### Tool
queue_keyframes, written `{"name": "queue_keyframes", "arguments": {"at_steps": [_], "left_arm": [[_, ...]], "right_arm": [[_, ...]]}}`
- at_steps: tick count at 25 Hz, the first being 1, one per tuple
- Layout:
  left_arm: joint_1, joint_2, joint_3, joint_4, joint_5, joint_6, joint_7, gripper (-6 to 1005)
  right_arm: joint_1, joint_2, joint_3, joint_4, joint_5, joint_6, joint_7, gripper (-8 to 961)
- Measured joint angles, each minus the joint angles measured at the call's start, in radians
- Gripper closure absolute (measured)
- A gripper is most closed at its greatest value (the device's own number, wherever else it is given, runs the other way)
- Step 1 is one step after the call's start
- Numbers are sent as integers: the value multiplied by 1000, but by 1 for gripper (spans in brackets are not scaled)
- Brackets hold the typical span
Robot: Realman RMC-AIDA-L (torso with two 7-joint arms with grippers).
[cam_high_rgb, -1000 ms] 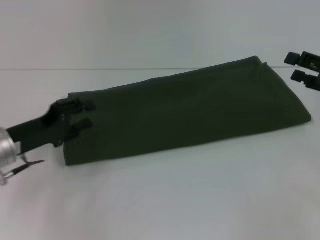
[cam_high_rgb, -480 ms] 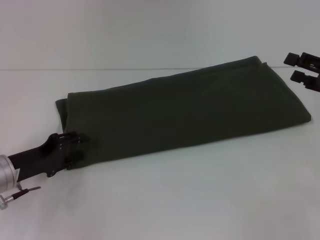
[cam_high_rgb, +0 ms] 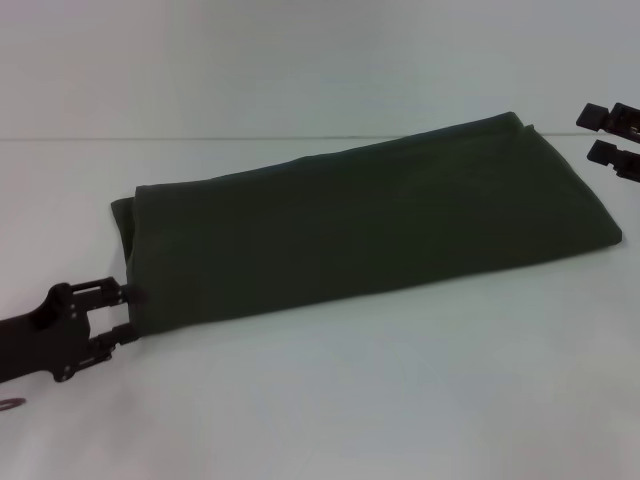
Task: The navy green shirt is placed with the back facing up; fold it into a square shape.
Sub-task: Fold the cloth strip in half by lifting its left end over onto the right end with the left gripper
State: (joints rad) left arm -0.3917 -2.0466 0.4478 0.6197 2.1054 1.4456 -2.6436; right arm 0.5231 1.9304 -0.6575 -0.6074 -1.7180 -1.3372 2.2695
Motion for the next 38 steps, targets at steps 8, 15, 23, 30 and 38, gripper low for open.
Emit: {"name": "queue_keyframes", "arguments": {"at_steps": [8, 15, 23, 30, 38], "left_arm": [[-1, -4, -21, -39, 55, -71, -84, 424], [-5, -14, -20, -57, 50, -114, -72, 406], [-14, -8, -24, -56, 28, -78, -28, 347], [-8, -8, -26, -58, 22, -86, -42, 194], [-14, -12, -62, -104, 22, -137, -58, 156]], "right_arm": [[-3, 1, 0, 11, -2, 7, -5, 147], [-11, -1, 10, 11, -3, 8, -12, 148], [-11, -1, 23, 12, -3, 10, -17, 148], [-11, -1, 34, 15, -3, 10, -17, 149], [-11, 0, 35, 25, -3, 11, -18, 149]]}}
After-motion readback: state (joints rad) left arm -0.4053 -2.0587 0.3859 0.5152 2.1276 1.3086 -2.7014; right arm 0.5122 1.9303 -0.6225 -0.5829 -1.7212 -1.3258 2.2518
